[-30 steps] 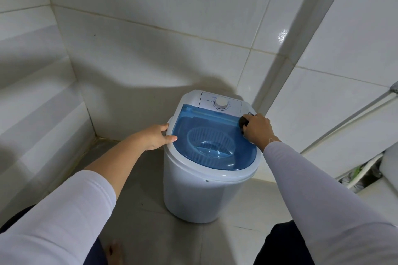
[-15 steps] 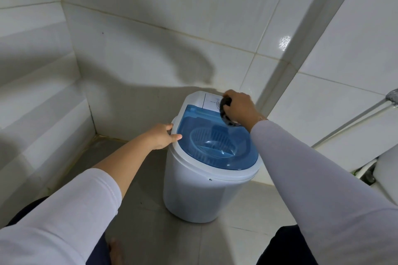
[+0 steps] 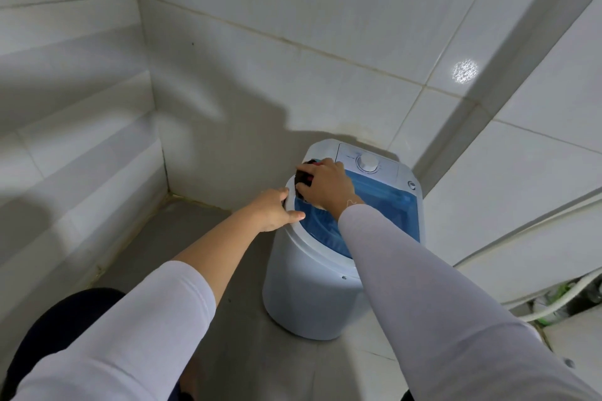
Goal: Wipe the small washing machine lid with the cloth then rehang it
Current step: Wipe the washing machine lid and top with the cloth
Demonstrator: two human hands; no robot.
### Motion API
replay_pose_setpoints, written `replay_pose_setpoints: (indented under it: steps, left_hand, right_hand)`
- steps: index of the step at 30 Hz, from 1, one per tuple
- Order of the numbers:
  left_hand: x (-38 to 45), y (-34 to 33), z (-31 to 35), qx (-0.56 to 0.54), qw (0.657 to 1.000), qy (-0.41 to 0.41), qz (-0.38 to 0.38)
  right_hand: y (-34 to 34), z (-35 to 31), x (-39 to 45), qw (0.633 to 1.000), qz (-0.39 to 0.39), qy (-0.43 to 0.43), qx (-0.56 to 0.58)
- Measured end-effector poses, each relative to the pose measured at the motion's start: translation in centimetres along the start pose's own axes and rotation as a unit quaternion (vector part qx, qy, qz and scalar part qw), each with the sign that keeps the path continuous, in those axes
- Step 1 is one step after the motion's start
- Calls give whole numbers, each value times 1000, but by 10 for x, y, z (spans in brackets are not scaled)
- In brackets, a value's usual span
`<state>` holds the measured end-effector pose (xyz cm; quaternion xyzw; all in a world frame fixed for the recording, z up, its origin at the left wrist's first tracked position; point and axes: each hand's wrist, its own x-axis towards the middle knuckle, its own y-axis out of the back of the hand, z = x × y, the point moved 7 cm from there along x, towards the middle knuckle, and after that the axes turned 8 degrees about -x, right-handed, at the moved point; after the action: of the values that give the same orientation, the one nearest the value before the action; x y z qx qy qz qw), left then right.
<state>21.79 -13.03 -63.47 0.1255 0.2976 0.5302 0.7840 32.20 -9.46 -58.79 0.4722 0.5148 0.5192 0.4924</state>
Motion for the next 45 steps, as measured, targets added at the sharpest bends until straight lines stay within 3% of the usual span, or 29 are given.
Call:
replay_pose_setpoints:
  steps: [19, 25, 38, 45]
  left_hand:
    - [-6, 1, 3, 39, 999, 4, 10]
    - [-8, 1, 4, 48, 999, 11, 12]
    - [-17, 0, 13, 58, 998, -3, 15]
    - [-19, 0, 17, 57, 998, -9, 19]
  right_hand:
    - [3, 59, -21, 996, 23, -52, -73]
    - [-1, 91, -31, 995, 19, -97, -26]
    - [-2, 157, -66, 988, 34, -148, -38]
    - [1, 172, -85, 983, 44, -177, 30]
